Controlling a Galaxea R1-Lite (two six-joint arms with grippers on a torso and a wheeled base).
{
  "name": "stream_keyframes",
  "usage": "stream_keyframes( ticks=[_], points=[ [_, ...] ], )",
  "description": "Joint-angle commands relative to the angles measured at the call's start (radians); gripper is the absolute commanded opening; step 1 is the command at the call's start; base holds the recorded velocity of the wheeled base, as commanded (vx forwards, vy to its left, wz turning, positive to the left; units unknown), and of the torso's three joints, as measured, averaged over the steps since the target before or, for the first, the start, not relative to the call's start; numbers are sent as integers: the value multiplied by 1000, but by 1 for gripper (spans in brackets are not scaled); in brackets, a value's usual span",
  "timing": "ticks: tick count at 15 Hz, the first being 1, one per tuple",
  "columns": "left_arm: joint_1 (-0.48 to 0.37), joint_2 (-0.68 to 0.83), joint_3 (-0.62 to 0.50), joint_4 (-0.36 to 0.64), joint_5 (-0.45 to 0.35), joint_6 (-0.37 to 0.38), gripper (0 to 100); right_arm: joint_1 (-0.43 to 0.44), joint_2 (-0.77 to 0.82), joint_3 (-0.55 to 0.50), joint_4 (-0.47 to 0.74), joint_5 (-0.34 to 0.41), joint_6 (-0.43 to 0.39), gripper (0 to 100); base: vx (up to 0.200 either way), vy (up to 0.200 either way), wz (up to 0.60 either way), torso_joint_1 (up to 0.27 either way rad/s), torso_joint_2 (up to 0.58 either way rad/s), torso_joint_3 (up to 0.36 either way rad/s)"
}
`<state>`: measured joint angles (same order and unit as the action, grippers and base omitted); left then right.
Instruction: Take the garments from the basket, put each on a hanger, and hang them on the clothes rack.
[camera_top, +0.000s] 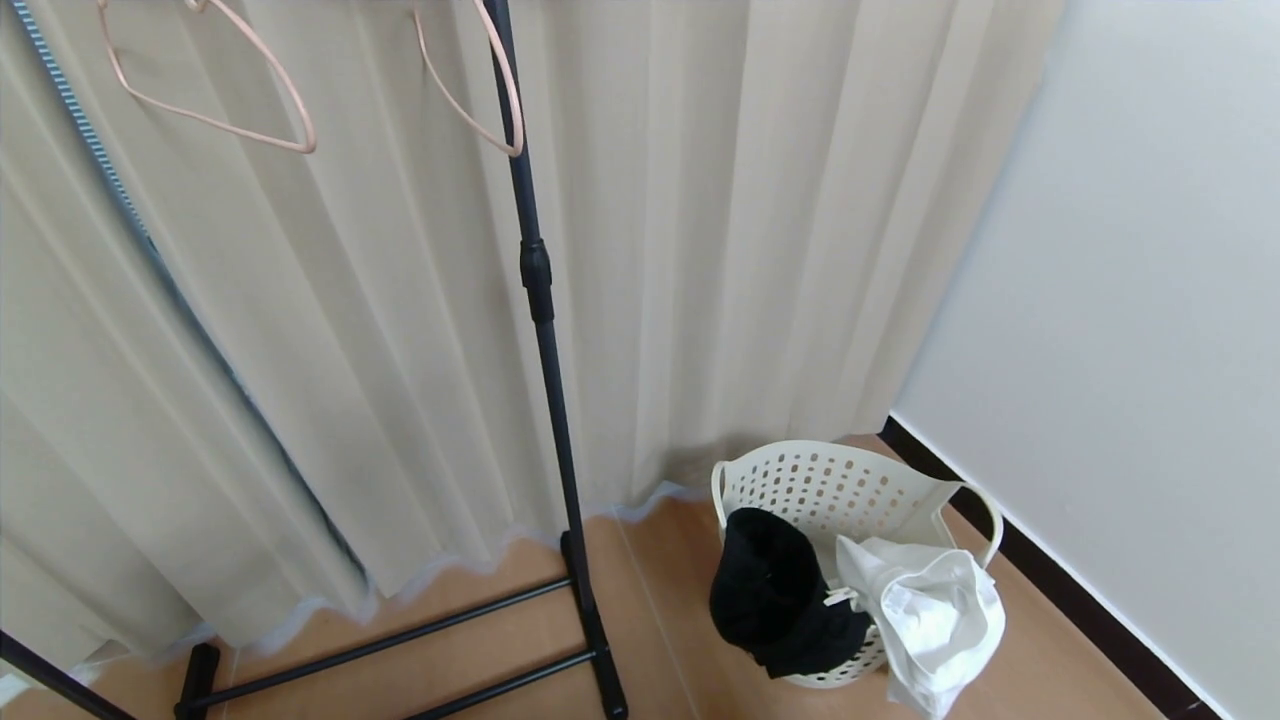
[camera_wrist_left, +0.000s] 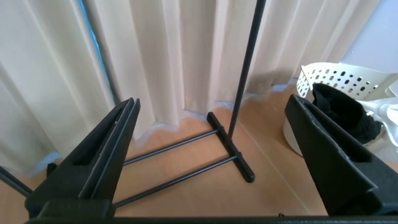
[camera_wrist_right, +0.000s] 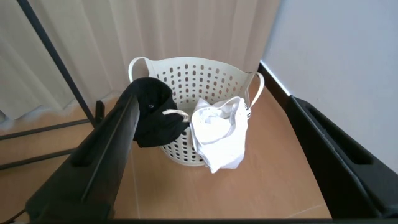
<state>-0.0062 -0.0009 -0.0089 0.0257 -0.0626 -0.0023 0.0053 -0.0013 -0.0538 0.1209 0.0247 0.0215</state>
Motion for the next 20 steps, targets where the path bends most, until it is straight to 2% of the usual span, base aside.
stream_keyframes(
  ticks=[1, 6, 20],
  points=[
    [0, 1, 0, -1, 0, -1, 100, 1, 1, 0, 0, 0, 0, 100, 0, 0, 0, 0, 0, 0],
    [2, 1, -2, 0, 0, -11, 100, 1, 1, 0, 0, 0, 0, 100, 0, 0, 0, 3, 1, -70],
    [0, 1, -2, 0, 0, -18, 100, 1, 1, 0, 0, 0, 0, 100, 0, 0, 0, 3, 3, -194]
  ],
)
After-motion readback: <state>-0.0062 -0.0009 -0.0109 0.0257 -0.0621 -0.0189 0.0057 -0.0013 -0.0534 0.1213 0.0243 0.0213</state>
